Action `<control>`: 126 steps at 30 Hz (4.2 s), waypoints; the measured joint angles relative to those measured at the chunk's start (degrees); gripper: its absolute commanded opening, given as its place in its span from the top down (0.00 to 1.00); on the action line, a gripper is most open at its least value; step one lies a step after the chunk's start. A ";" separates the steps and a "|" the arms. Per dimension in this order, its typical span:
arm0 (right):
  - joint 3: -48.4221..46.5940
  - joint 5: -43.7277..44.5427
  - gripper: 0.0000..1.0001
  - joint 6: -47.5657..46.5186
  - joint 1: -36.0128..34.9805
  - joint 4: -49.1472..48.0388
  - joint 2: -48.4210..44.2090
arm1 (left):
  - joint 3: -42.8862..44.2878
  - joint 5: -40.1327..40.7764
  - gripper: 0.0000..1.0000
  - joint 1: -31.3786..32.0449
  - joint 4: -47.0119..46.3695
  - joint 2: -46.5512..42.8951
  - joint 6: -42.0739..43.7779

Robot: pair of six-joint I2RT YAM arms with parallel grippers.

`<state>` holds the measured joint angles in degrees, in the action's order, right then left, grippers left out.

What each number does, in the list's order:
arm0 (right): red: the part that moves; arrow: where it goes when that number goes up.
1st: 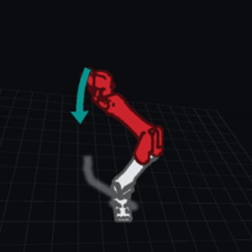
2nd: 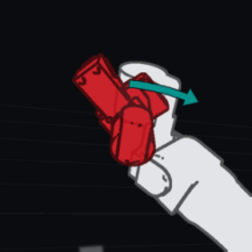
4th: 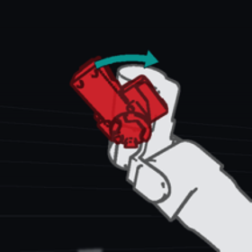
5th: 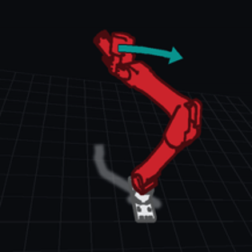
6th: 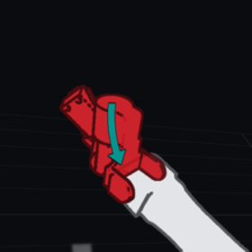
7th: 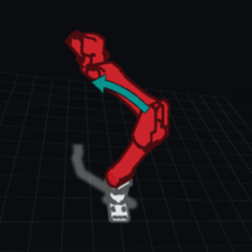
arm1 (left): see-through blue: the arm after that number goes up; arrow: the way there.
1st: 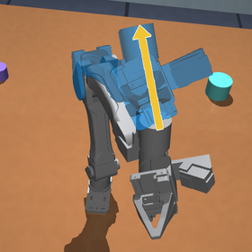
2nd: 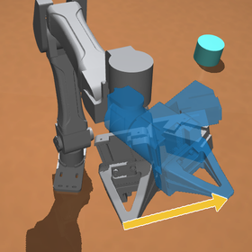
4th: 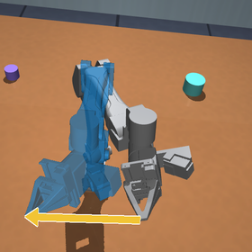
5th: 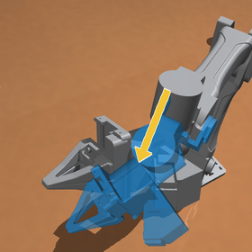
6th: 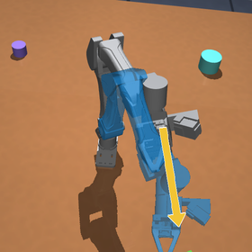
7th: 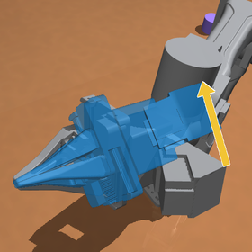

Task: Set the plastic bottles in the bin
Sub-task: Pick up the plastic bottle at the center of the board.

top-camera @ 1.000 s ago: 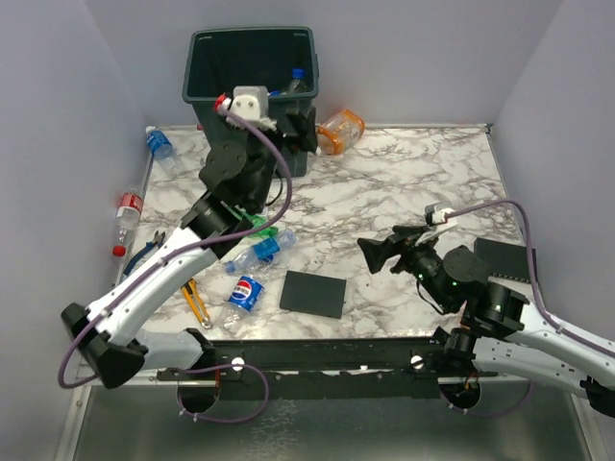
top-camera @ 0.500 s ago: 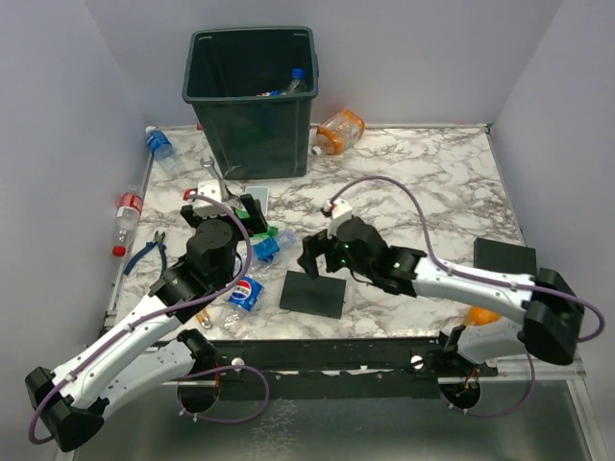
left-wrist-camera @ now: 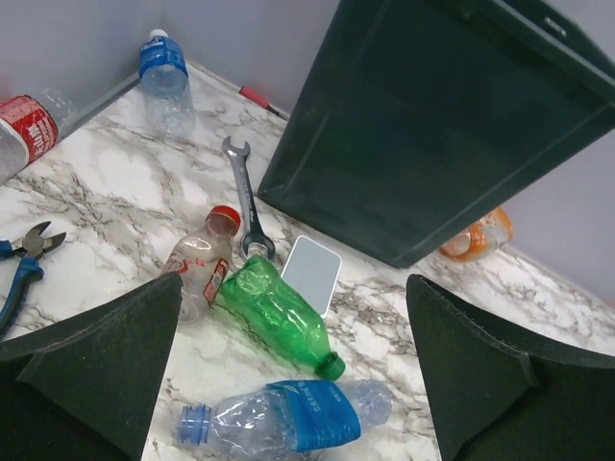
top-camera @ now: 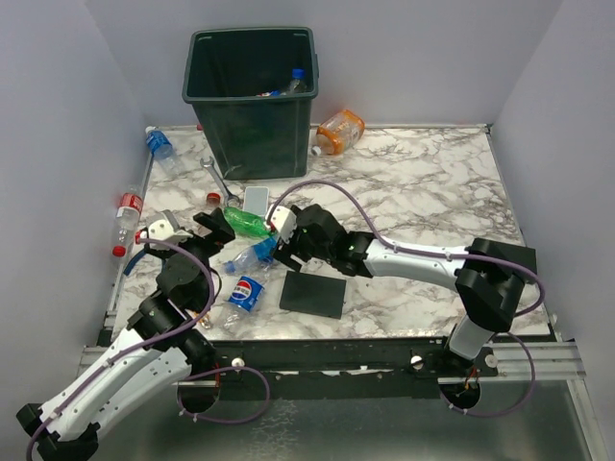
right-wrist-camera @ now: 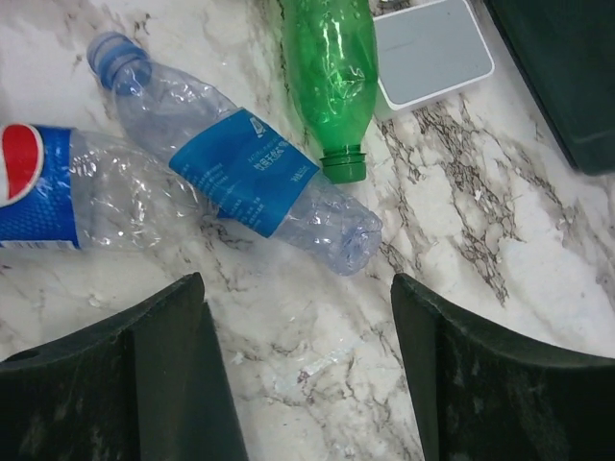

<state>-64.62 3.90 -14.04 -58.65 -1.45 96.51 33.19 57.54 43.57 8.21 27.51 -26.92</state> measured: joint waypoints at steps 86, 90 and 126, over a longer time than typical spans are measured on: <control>40.39 12.35 0.99 26.91 -1.40 -31.19 -65.31 | 36.85 -69.37 0.01 -1.62 -15.08 40.48 -7.54; 40.76 10.75 0.99 29.42 -1.40 -32.30 -66.01 | 34.64 -77.75 0.01 -2.54 -23.28 40.76 -10.75; 30.73 0.85 0.00 31.95 -1.40 -21.24 -60.70 | 33.70 -88.67 1.00 -2.21 -31.36 40.85 -11.23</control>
<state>-33.89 4.75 17.91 -60.05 -22.70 35.81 66.89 -31.14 41.36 -23.16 68.36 -38.15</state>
